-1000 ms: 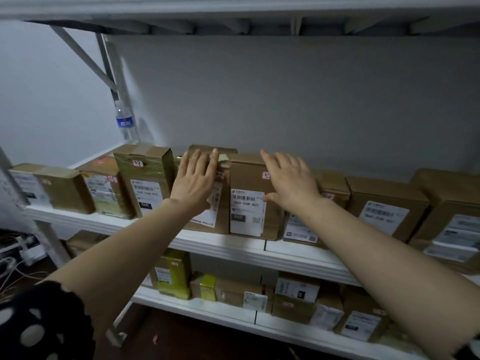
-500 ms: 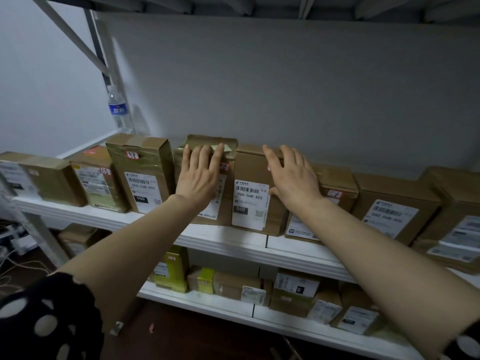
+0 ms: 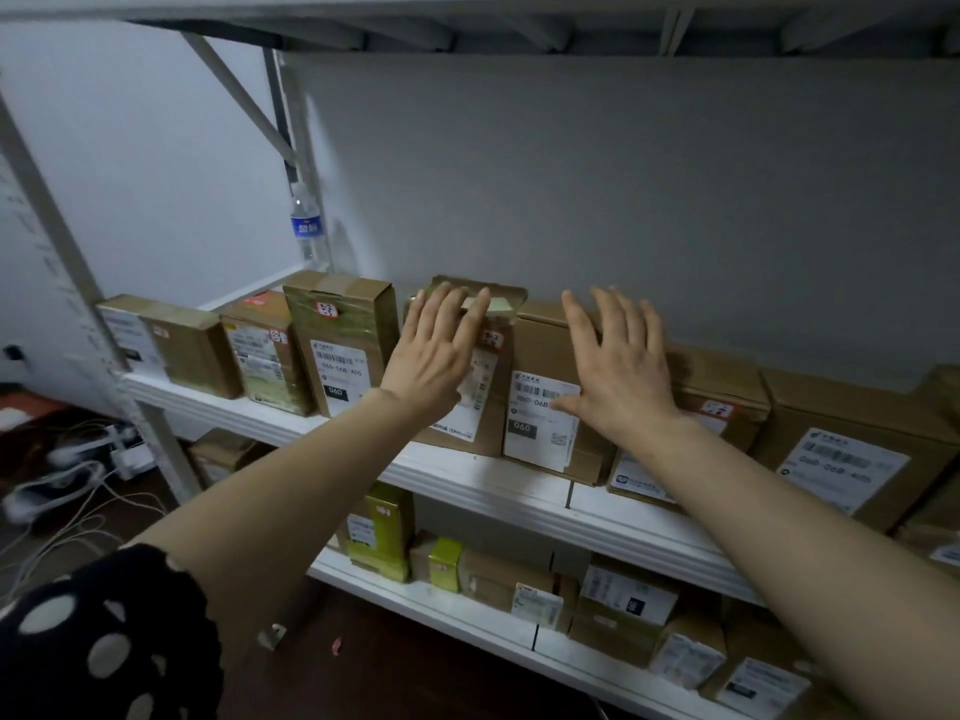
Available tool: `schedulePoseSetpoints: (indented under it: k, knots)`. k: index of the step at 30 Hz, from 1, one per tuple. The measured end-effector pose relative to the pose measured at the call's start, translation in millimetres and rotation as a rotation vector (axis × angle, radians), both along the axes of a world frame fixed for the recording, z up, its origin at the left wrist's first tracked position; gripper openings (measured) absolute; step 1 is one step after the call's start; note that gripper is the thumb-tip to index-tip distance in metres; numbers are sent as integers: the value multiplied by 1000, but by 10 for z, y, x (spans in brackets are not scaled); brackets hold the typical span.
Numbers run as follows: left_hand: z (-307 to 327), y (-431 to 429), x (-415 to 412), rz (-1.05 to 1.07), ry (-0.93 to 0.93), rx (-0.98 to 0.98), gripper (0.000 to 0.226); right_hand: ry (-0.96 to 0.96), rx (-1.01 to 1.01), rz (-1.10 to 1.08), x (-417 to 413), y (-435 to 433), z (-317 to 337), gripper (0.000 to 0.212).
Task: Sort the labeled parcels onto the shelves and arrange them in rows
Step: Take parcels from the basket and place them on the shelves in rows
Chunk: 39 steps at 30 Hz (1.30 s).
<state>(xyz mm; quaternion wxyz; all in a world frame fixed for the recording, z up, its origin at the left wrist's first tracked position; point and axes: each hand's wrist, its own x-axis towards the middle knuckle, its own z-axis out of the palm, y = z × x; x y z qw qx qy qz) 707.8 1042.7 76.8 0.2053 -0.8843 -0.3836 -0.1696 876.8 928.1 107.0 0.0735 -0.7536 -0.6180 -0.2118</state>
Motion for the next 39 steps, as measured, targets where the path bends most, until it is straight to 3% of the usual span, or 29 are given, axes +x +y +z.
schedulePoseSetpoints:
  k: [3,6,9,12,15,18,22,29,39]
  knots:
    - [-51,-30,-230,-51,-207,31,95,-12,63,102,-201,53,21,104]
    - [-167,105,-590,-138,-496,216,55,3,97,197,-481,167,51,95]
    - [-192,288,-1043,-68,-632,242,52,10,121,303,-814,388,96,87]
    - [-182,531,-1476,56,-711,122,53,37,167,358,-1209,665,133,84]
    - [-121,814,-1847,166,-474,-105,75,46,115,348,-1606,976,181,87]
    - [-129,1121,-2087,185,-176,-121,99,26,34,267,-1886,1269,224,98]
    - [-165,1387,-2189,149,51,-155,107,-9,-70,112,-2097,1495,202,112]
    - [-354,1553,-2128,63,2,-117,91,-90,-75,1,-2186,1633,2,104]
    - [-426,1649,-2001,33,-29,-79,93,-94,-61,-14,-2144,1712,-40,104]
